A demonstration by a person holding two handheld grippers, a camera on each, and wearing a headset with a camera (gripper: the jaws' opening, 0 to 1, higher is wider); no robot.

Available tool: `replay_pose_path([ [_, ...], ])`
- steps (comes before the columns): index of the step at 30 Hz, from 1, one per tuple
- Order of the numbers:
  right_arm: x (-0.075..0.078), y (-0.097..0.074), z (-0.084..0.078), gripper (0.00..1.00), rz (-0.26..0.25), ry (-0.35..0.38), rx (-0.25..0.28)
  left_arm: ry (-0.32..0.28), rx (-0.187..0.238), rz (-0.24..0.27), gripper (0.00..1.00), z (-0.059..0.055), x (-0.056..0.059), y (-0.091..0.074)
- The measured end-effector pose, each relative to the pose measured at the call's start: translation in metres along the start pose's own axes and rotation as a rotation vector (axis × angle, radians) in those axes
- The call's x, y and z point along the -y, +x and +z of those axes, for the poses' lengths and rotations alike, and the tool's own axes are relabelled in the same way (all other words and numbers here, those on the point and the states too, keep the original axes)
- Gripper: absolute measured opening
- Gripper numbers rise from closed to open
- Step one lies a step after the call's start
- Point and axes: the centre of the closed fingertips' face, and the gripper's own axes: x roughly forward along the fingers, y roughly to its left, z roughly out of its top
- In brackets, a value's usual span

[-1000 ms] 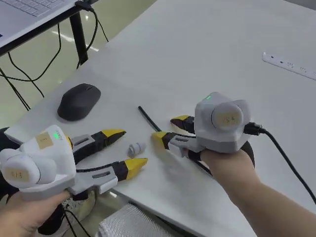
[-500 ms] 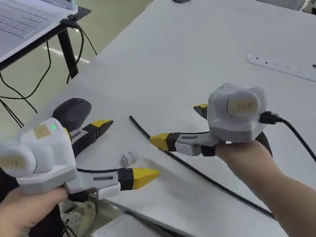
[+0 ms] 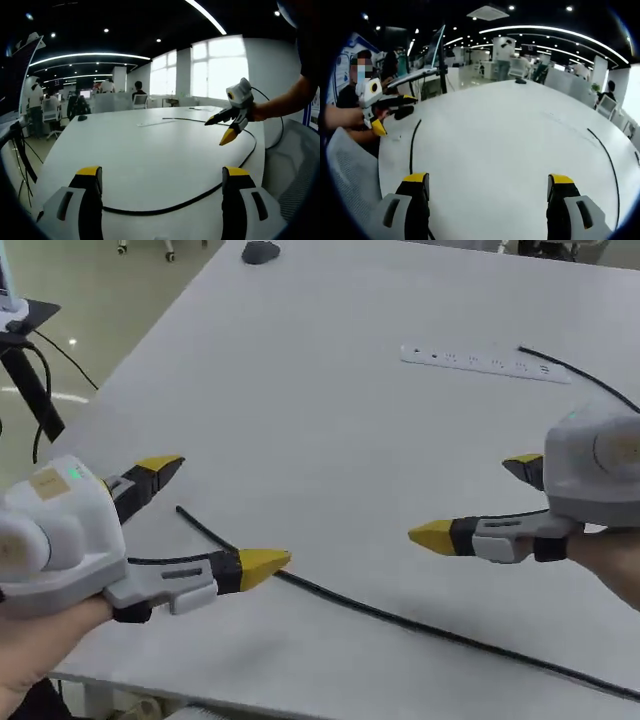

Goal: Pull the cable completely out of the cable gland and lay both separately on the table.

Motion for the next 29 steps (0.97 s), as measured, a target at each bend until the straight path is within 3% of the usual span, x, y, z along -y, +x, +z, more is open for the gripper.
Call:
replay_pose_path([
  [4, 0.034, -0.035, -0.031, 0.99, -0.073, 0.029, -0.035, 0.007, -0.012, -0.034, 0.99, 0.007, 0.013, 0.019],
  [6, 0.05, -0.048, -0.038, 0.99, -0.135, -0.005, -0.031, -0.007, -0.028, -0.073, 0.99, 0.008, 0.025, 0.028],
  [11, 0.069, -0.078, -0.062, 0.99, -0.167, -0.004, -0.052, 0.003, -0.06, -0.125, 0.99, 0.014, 0.05, 0.046],
  [16, 0.091, -0.108, -0.081, 0.99, -0.196, -0.05, -0.091, 0.006, -0.067, -0.129, 0.99, 0.022, 0.06, 0.055],
  [21, 0.104, -0.127, -0.089, 0.99, -0.229, -0.014, -0.064, 0.029, -0.084, -0.121, 0.99, 0.021, 0.068, 0.058],
  [29, 0.103, -0.13, -0.095, 0.99, -0.225, 0.014, -0.049, 0.024, -0.118, -0.102, 0.99, 0.016, 0.072, 0.058],
])
